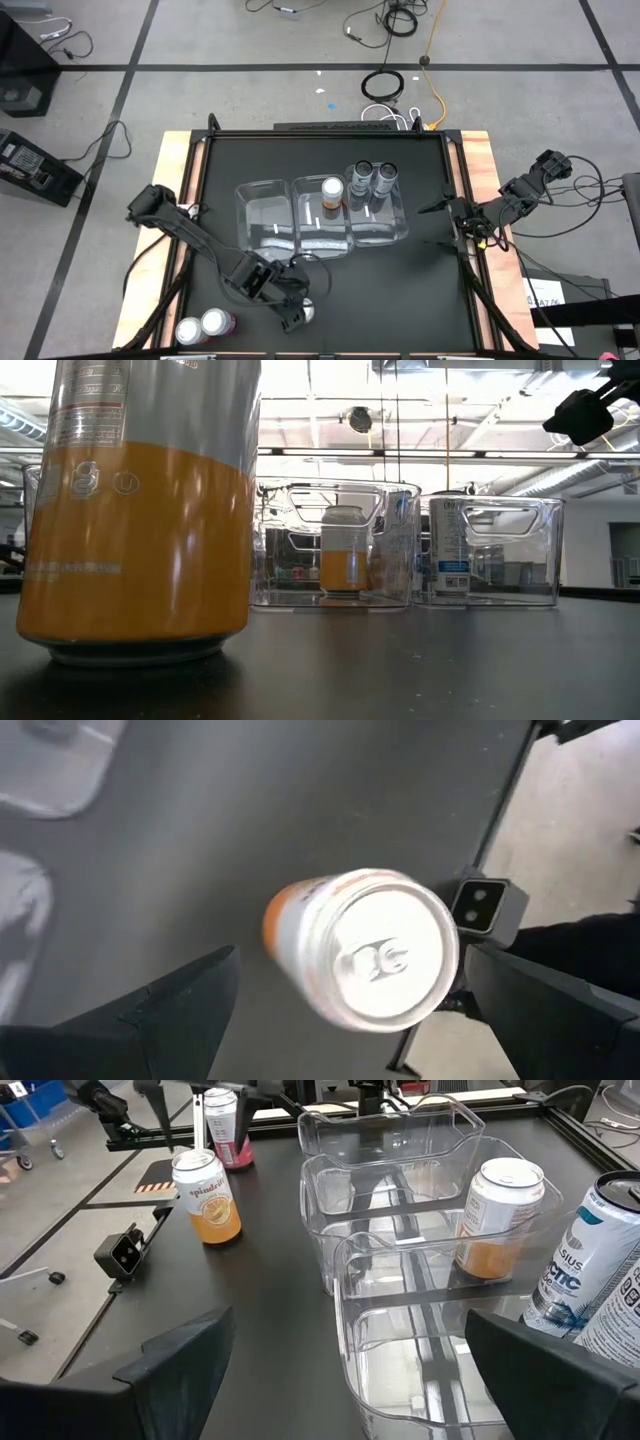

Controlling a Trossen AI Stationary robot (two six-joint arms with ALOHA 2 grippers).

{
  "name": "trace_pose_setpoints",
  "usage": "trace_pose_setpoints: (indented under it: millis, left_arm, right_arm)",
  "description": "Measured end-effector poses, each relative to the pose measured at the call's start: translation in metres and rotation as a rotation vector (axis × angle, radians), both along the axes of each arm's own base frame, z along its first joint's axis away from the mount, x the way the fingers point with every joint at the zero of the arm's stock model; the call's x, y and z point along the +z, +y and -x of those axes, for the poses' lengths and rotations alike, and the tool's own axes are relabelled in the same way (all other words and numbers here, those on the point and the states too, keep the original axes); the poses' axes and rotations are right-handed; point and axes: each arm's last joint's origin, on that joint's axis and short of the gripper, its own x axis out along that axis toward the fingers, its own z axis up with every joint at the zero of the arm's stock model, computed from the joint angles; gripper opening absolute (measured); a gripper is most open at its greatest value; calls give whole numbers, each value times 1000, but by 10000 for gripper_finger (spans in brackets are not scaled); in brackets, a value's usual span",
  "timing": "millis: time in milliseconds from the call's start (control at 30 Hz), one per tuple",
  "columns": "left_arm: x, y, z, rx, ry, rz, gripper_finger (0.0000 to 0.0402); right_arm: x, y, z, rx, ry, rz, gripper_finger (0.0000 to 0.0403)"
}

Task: Sort soda cans
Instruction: Put the orange soda can into the center transparent bin

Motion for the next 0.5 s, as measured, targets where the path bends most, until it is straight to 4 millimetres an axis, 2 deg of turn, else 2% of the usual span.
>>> trace_pose_setpoints:
  millis: [200,500]
  left_arm:
    - [-17,-8,-10,-7,25,46,395]
    - [-40,-12,-18,-13,98,27,395]
  right_arm:
    - [0,0,0,0,0,0,389]
    - [0,0,0,6,0,1,389]
